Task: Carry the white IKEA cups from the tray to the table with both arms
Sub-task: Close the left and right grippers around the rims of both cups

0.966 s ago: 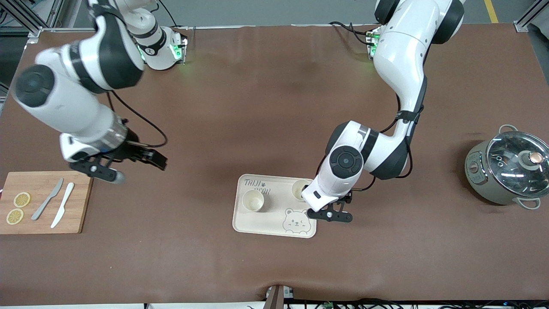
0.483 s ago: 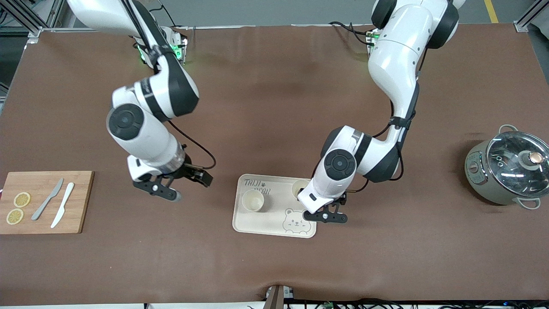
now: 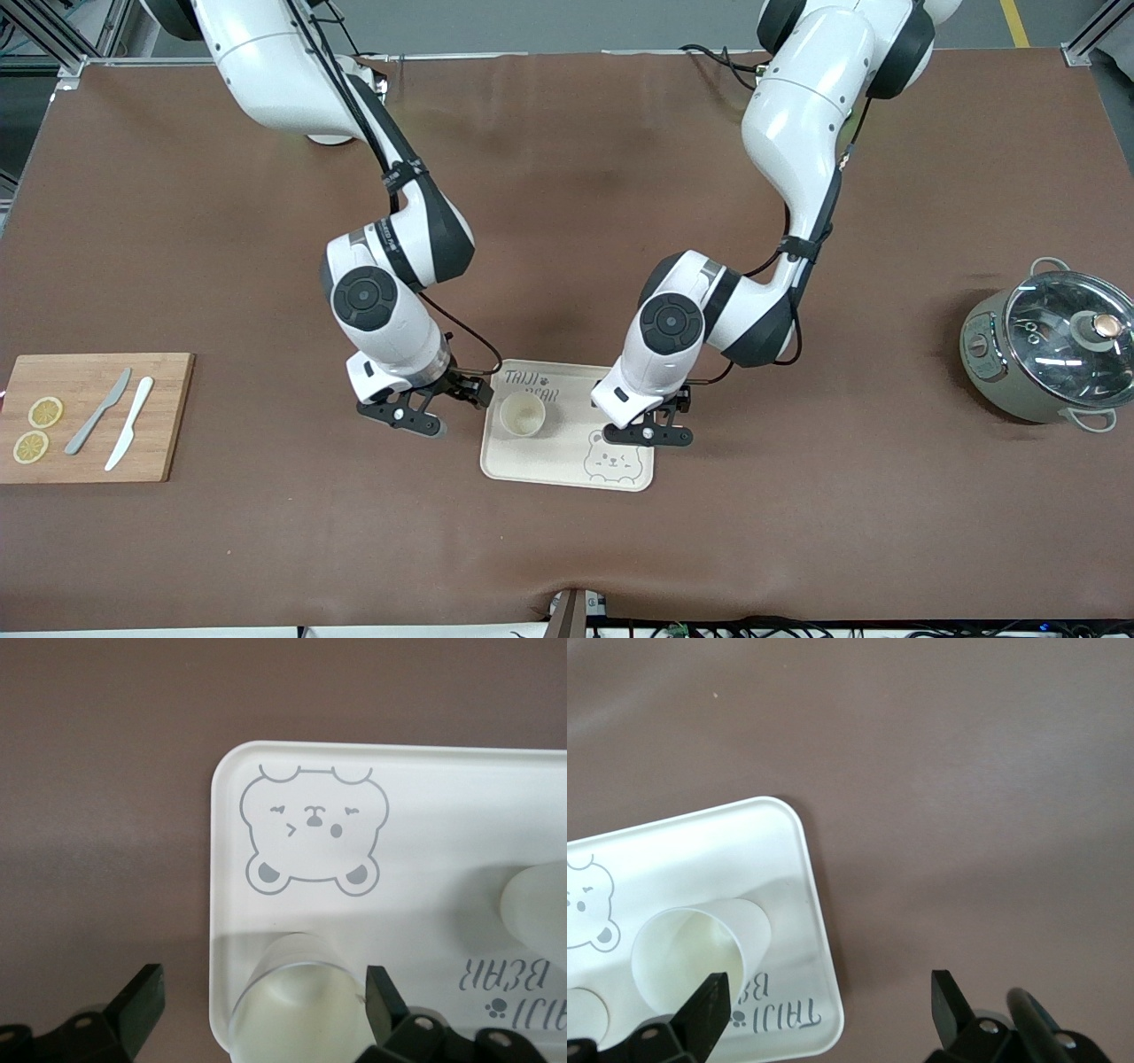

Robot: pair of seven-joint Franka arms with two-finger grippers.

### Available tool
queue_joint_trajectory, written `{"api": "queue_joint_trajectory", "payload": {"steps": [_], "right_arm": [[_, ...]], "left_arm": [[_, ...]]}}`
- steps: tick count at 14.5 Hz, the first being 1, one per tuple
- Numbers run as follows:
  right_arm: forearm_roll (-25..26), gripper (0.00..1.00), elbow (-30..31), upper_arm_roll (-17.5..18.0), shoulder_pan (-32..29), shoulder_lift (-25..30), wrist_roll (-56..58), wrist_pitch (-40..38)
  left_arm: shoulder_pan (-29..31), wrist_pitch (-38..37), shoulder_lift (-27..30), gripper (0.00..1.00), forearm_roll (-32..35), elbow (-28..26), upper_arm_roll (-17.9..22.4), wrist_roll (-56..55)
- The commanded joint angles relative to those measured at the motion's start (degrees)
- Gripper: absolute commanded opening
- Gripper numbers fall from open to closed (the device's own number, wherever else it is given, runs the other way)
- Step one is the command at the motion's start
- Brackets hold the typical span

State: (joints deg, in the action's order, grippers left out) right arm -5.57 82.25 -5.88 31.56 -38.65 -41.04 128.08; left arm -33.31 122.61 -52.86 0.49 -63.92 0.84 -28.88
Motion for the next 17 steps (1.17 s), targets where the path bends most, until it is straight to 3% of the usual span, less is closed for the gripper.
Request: {"api": "queue_joint_trajectory", "payload": {"steps": [1, 5, 14, 17], "right_arm": [[-0.2, 1.00, -2.1, -0.5, 0.7, -1.9, -1.6, 0.9], [-0.2, 1.00, -2.7, -0.2, 1.9, -4.2, -3.9, 5.3], [0.0, 1.00, -5.9, -0.2, 4.3, -9.5, -7.6, 7.4], [0.1, 1.00, -5.9, -0.2, 4.4, -10.0, -7.6, 8.0]], "left_arm": [[-0.6, 1.8, 0.7, 1.00, 0.0, -2.1, 0.8, -0.5], [-0.4, 3.7, 2.3, 1.00, 0.0, -5.0, 0.8, 0.1], [0.2, 4.1, 5.7, 1.00, 0.0, -9.3, 0.7, 2.3], [0.0, 15.2, 10.3, 1.00, 0.0, -20.1, 0.7, 2.5]]}}
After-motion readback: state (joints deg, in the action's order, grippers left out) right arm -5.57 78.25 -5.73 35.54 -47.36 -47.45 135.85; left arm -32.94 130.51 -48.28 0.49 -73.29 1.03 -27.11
